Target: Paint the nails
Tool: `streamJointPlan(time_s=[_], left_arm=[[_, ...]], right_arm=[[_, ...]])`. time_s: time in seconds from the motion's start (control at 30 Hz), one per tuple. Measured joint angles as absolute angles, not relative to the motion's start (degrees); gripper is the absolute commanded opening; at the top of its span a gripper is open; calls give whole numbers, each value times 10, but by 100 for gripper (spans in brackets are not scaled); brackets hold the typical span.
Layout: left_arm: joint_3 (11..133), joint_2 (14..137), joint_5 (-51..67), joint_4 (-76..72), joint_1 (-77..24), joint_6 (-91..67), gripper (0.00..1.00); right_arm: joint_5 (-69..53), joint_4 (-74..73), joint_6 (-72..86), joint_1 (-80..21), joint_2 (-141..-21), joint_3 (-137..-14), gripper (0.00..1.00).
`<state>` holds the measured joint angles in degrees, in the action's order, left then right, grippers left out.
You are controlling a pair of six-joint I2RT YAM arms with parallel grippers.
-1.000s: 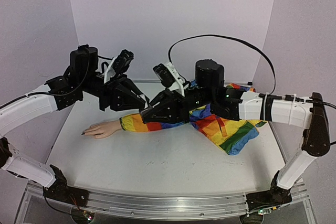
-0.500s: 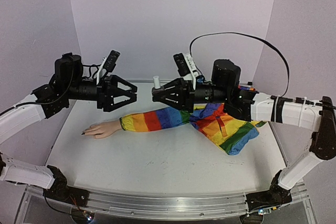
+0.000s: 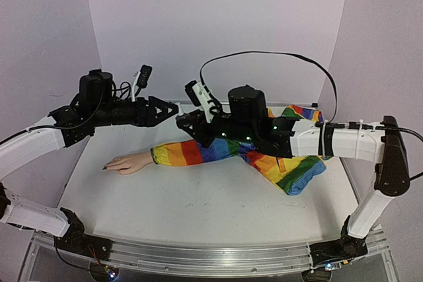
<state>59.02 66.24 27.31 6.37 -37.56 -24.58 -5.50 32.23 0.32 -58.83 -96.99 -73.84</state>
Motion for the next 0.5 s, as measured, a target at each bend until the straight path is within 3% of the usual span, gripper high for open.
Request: streamJointPlan(time_s=[0.1, 0.5], left_arm=[[591, 677, 267, 72, -376, -256, 72], [599, 686, 246, 75, -376, -277, 36]], right_arm=[[-31, 307, -9, -600, -992, -762, 0], [1, 286, -24, -611, -1023, -791, 0]])
